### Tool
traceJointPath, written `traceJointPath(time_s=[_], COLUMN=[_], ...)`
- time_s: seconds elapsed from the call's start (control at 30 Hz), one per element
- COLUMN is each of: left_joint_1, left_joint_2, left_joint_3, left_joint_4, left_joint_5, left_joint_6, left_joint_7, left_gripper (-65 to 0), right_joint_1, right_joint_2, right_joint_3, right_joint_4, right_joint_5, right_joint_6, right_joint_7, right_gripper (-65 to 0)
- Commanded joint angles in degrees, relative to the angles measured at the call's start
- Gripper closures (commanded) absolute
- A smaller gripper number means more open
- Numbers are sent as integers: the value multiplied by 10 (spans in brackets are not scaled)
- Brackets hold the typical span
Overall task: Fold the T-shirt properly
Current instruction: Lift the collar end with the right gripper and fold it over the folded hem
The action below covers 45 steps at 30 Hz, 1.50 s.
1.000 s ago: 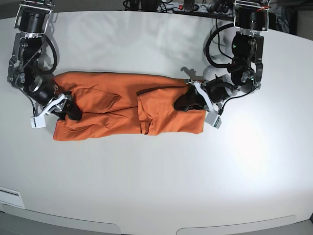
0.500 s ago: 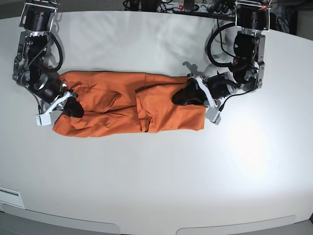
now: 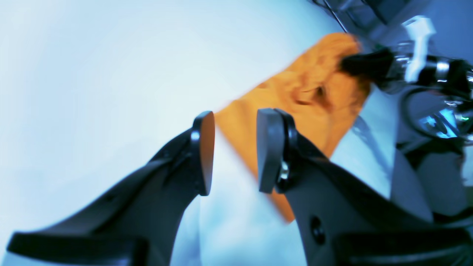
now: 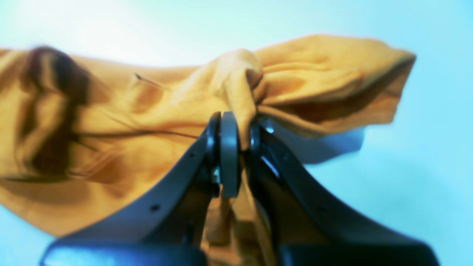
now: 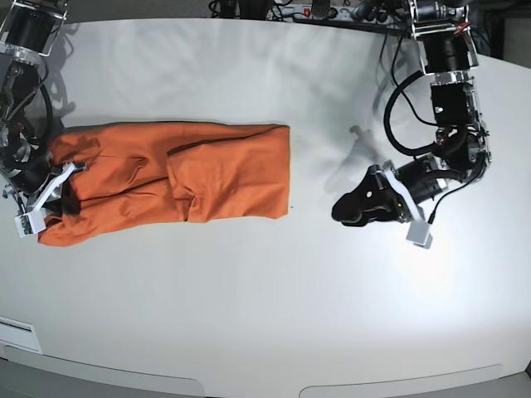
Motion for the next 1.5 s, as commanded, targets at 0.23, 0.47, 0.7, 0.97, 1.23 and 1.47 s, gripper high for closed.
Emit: traceJointPath(time_s=[0.23,0.47,0.7,0.97,1.23,1.47], left_joint_1=[30,57,57,57,57,57], left_joint_2=[-36,-35,-35,-36,-35,-36], left_joint_3=[-13,-13,-13,-13,-13,-13], left_joint_4=[9,9,9,9,9,9], left_joint_5=[-13,-14,-14,-14,-14,-14], left_joint_6=[-5,-5,-5,-5,-5,-5], left_joint_7=[-11,-11,-13,-13,-13,-13], left_gripper=[-212,-212,-212,-212,-212,-212], right_joint_1=[8,8,8,8,8,23], right_joint_2=[13,-58,-168,-239,-243,-242], right_joint_3=[4,-3,-60,-144,-230,-279], right_joint_4=[146,190,190,190,174,101], right_joint_5=[122,215,190,108,82,25], right_joint_6=[1,40,53,52,56,56], right_joint_7=[-48,-49,-52,-61,-55,8], right_gripper=[0,0,0,0,0,-341])
